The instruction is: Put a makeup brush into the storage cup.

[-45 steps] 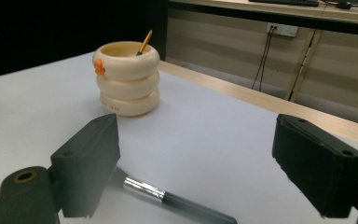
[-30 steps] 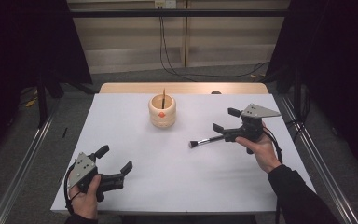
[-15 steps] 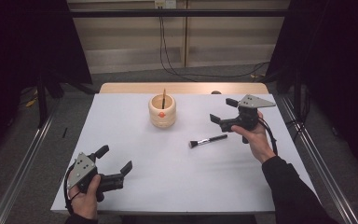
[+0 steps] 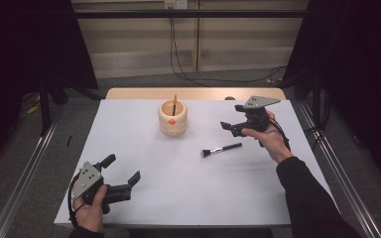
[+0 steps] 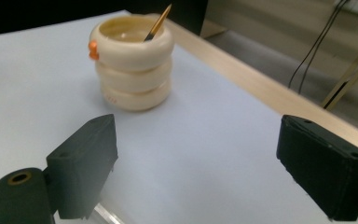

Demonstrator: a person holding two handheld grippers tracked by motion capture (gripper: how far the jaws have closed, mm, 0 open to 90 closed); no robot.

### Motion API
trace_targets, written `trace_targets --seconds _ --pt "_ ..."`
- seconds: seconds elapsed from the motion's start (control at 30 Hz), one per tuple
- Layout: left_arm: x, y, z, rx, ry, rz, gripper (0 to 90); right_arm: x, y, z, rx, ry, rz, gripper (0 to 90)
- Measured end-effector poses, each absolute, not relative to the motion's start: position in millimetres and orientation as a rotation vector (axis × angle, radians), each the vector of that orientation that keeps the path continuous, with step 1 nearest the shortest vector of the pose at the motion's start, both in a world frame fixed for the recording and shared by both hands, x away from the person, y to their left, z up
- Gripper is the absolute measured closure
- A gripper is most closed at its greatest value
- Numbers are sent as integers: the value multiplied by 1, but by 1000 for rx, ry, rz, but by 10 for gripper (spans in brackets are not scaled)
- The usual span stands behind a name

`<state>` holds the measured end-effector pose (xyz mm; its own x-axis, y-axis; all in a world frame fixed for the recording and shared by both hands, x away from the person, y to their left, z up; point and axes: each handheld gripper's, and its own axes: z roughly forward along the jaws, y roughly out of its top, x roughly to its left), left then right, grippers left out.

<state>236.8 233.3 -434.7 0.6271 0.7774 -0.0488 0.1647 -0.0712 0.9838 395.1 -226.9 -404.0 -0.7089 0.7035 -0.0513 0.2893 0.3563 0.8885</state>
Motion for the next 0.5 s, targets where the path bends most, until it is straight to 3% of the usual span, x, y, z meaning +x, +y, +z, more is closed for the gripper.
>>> trace_targets --seconds 0.13,0.27,0.5 --pt "237 234 -435 1594 804 612 14 400 -227 -406 902 2276 1261 128" --pt "238 234 -436 1596 801 600 14 405 -228 -410 903 2333 1208 221" --pt "238 233 -436 1595 811 596 14 411 -230 -418 928 2472 1151 268"
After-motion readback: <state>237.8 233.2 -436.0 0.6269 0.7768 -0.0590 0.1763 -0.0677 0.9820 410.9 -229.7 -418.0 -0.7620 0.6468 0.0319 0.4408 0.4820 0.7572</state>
